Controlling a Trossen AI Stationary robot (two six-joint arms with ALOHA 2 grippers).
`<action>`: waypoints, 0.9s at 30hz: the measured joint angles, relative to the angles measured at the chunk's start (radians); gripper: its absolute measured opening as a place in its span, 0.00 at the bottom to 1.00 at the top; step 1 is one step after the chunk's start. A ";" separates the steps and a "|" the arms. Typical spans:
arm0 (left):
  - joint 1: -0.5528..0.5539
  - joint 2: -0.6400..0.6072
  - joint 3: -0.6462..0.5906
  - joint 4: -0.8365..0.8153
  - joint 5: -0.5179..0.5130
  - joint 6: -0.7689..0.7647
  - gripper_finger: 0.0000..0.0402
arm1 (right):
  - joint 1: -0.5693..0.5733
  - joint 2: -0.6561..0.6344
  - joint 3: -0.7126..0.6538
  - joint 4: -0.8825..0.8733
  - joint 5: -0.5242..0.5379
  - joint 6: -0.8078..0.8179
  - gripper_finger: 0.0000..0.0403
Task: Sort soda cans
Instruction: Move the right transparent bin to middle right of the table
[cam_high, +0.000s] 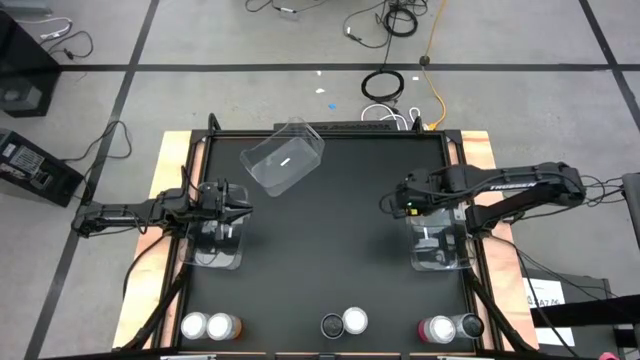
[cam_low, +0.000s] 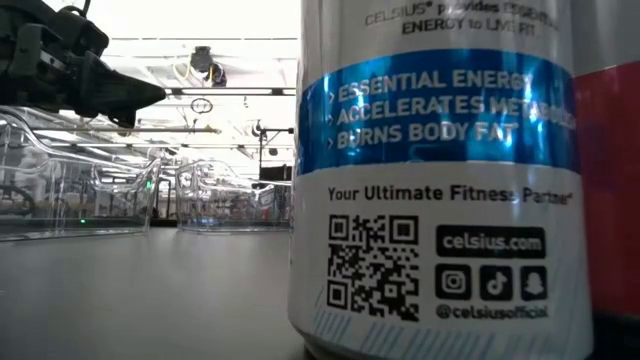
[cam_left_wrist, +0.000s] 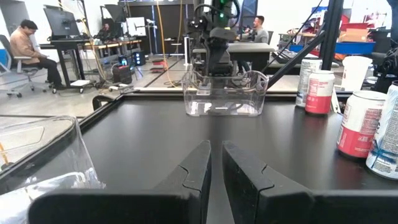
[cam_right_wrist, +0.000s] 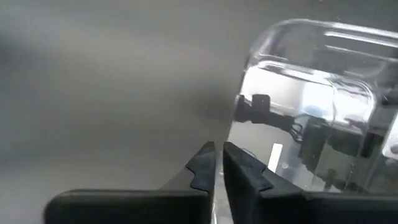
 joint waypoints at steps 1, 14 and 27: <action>0.000 0.000 0.000 0.000 0.000 0.000 0.13 | 0.000 0.004 -0.001 -0.004 -0.001 0.011 0.11; 0.000 0.000 0.000 0.000 0.000 0.000 0.13 | 0.028 0.008 -0.195 0.249 -0.115 0.085 0.37; 0.000 0.000 0.000 0.000 0.000 0.000 0.13 | 0.027 0.050 -0.203 0.209 -0.121 0.130 0.25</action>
